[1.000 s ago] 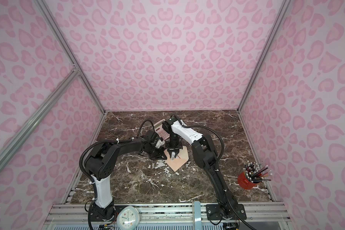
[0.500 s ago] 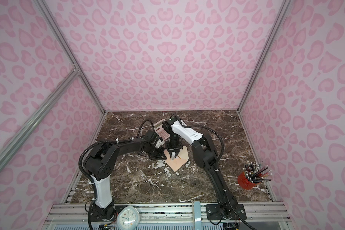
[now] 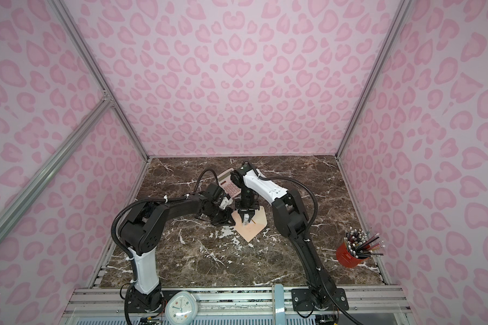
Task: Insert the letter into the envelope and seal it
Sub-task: 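Rub the glue stick along the flap edge while the left gripper holds, then raise the glue stick with the right gripper while the left gripper lifts away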
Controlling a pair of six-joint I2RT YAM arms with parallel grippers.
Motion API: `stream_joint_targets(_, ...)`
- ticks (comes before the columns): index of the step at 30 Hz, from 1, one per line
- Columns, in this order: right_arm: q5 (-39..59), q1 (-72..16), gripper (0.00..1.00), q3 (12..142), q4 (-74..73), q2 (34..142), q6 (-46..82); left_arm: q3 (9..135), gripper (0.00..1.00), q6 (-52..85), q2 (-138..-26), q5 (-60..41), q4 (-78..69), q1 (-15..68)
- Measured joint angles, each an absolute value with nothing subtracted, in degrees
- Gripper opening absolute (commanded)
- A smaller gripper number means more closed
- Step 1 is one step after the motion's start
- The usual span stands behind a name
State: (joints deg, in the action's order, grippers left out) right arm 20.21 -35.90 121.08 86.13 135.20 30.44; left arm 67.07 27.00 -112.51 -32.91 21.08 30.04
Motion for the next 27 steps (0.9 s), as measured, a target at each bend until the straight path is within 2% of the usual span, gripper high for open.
stream_joint_targets(15,21.3,-35.16,0.0,120.73,85.78,129.16,29.78,69.21,0.04,26.98,-113.78,-32.58,23.05,30.02)
stream_joint_targets(27,24.86,-32.73,0.0,108.4,82.35,116.79,29.28,71.24,0.04,25.5,-114.13,-31.22,26.26,29.91)
